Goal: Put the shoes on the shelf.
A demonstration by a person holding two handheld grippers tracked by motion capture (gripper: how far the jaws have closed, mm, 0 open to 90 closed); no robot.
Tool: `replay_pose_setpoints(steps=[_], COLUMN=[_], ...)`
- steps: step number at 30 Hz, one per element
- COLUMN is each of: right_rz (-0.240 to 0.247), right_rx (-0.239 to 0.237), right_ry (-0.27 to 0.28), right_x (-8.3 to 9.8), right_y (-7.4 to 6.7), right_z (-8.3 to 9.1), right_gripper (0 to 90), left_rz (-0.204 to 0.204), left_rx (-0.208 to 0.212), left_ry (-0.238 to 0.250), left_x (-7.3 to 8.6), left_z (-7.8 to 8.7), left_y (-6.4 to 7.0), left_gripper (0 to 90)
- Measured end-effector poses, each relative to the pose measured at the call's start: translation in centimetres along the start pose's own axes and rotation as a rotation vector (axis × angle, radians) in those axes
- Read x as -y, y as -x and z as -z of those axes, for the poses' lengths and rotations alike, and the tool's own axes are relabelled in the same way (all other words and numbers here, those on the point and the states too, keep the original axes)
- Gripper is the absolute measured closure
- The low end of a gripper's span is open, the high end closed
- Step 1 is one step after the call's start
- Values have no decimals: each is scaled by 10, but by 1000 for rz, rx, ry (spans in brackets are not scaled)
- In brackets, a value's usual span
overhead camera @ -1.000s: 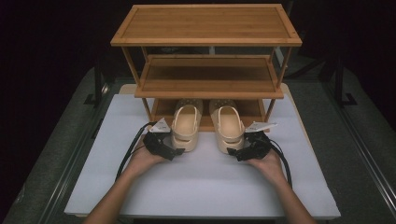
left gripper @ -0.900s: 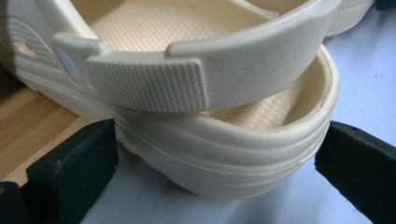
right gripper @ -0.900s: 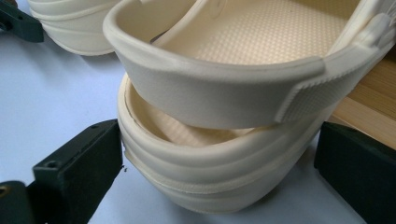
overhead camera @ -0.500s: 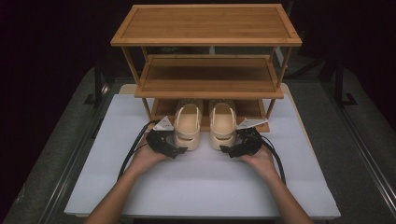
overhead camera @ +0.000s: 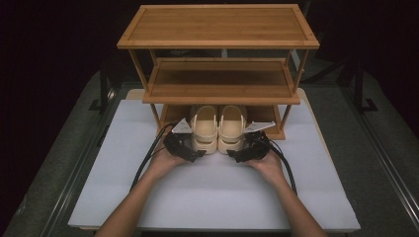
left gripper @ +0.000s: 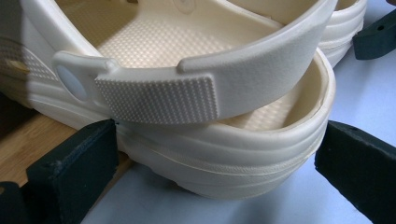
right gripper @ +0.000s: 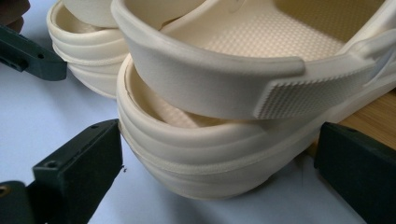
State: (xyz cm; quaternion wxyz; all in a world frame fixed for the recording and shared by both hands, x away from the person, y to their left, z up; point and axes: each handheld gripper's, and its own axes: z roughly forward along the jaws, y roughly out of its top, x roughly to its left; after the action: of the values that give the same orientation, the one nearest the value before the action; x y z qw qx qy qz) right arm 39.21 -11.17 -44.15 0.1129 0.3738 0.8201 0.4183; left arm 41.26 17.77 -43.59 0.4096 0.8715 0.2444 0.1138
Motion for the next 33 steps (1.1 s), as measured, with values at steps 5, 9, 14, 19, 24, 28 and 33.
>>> replay_pose_setpoints(steps=[5,9,14,19,24,28,33], right_rz=[-4,-26,-33,-20,-37,-23,5], right_rx=[4,4,16,28,39,66,90], right_ry=[-2,-10,-11,-6,9,22,40], right_x=[-1,-7,-15,-18,-23,-30,-36], right_y=[2,8,15,22,30,33,39], right_z=[-1,-4,-9,-13,-18,-21,-26], right_gripper=[10,10,9,9,7,8,8], left_rz=[2,0,10,12,23,19,24], left_rx=[-2,-4,-5,-9,-9,-18,-31], left_ry=[-7,-18,-16,-26,-21,-35,-36], left_x=[-3,-7,-12,-17,-22,-26,-30], left_z=[-2,-6,-12,-17,-23,-28,-33], left_y=[-1,-7,-16,-24,-31,-35,-42], left_gripper=[0,0,0,0,0,0,1])
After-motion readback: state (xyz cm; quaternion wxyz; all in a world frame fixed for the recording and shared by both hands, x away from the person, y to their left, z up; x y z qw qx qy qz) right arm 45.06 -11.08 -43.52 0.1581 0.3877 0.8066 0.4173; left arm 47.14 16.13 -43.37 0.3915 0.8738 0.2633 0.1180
